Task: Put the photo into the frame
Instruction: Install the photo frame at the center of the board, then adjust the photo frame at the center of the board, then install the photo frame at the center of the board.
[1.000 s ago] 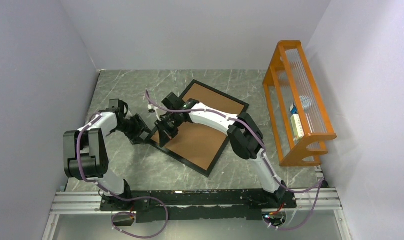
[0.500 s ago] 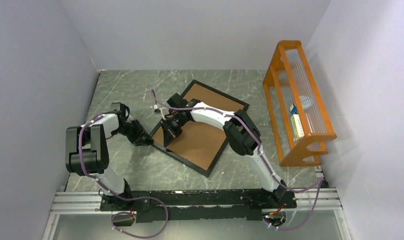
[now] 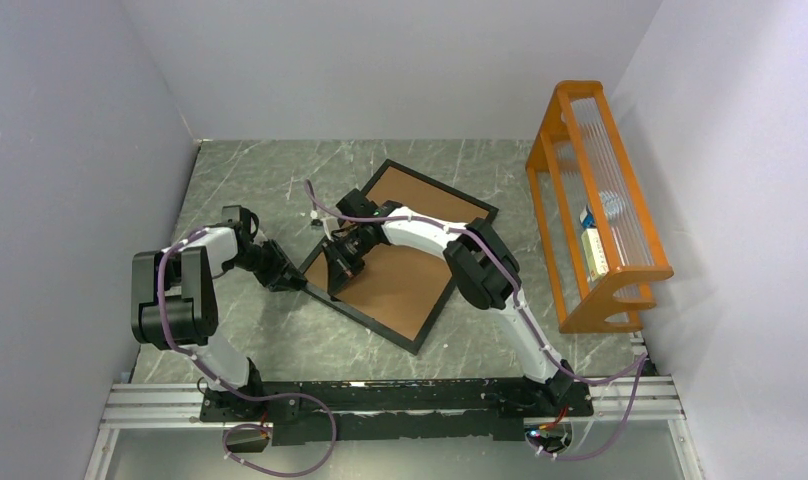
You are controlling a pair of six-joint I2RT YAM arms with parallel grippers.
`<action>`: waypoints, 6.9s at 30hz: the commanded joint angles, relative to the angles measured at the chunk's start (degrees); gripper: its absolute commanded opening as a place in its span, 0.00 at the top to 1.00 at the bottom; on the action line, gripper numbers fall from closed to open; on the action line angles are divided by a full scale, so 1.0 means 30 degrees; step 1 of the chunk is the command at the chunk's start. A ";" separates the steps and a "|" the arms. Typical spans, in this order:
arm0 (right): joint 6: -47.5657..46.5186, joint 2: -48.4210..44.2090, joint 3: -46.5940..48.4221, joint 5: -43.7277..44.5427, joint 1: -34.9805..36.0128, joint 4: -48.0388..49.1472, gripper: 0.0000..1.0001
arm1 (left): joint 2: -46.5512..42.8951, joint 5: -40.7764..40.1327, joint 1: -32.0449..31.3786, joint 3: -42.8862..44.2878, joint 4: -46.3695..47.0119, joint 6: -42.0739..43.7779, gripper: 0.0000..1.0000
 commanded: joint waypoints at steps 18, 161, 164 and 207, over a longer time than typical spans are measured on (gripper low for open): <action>0.0339 0.1561 0.1531 0.0854 0.0054 -0.0107 1.00 | 0.1122 -0.0236 -0.0044 0.0007 0.0380 0.0420 0.63; 1.7195 -0.2446 -0.3370 0.5354 0.1297 1.0649 0.87 | -0.2141 0.0475 0.1143 -0.0661 -0.2786 0.2016 0.97; 1.7321 -0.1880 -0.2848 0.5367 0.1438 1.0552 0.87 | -0.2538 -0.2022 0.1143 -0.0392 -0.3544 0.1573 0.87; 1.5987 0.0217 -0.4557 0.7637 0.1010 0.6153 0.73 | -0.0796 -0.3974 -0.0190 -0.1630 -0.3359 -0.0690 0.93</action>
